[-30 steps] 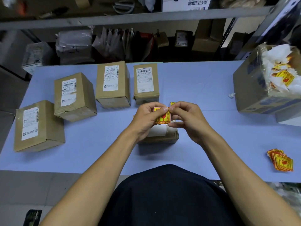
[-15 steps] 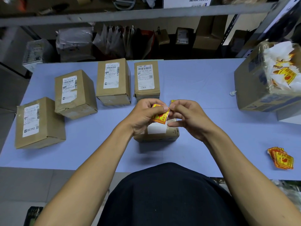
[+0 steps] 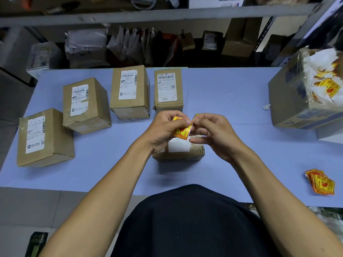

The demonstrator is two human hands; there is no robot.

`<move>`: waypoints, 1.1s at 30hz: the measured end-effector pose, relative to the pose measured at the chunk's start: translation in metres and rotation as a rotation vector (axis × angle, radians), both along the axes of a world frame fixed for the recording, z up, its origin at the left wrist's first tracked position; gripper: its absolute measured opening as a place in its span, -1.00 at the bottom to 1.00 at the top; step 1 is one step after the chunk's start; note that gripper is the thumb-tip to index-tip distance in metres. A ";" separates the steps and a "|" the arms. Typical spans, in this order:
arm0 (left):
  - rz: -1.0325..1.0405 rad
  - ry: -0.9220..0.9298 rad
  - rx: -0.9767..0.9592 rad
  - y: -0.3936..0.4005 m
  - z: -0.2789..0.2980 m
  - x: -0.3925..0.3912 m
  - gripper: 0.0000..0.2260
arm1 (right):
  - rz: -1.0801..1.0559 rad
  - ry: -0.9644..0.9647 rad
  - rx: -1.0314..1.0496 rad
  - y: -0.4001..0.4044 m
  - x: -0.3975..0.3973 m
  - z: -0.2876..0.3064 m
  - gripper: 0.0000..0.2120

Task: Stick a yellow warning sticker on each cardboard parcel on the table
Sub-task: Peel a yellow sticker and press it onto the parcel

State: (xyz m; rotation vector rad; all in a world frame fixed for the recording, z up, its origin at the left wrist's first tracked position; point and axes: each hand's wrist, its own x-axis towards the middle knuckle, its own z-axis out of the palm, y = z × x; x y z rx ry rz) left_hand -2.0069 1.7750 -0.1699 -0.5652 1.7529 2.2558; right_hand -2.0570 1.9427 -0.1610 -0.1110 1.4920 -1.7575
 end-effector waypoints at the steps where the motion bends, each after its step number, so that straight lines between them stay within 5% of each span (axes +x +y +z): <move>1: 0.001 0.002 -0.006 0.000 0.000 0.000 -0.91 | 0.001 0.003 -0.001 0.000 0.000 0.000 -0.68; 19: -0.006 0.055 0.107 -0.007 -0.004 0.002 -0.89 | -0.022 0.007 -0.040 -0.004 0.005 0.004 -0.65; 23: 0.200 0.106 -0.243 0.005 -0.008 0.003 -0.69 | -0.135 0.076 0.007 -0.008 0.005 -0.001 -0.67; 26: 0.290 0.217 -0.556 0.015 -0.008 0.005 -0.80 | -0.193 0.204 0.095 -0.009 0.004 -0.005 -0.76; 33: 0.243 0.302 -0.606 0.029 -0.007 0.007 -0.95 | -0.254 0.253 0.099 -0.009 0.006 -0.009 -0.83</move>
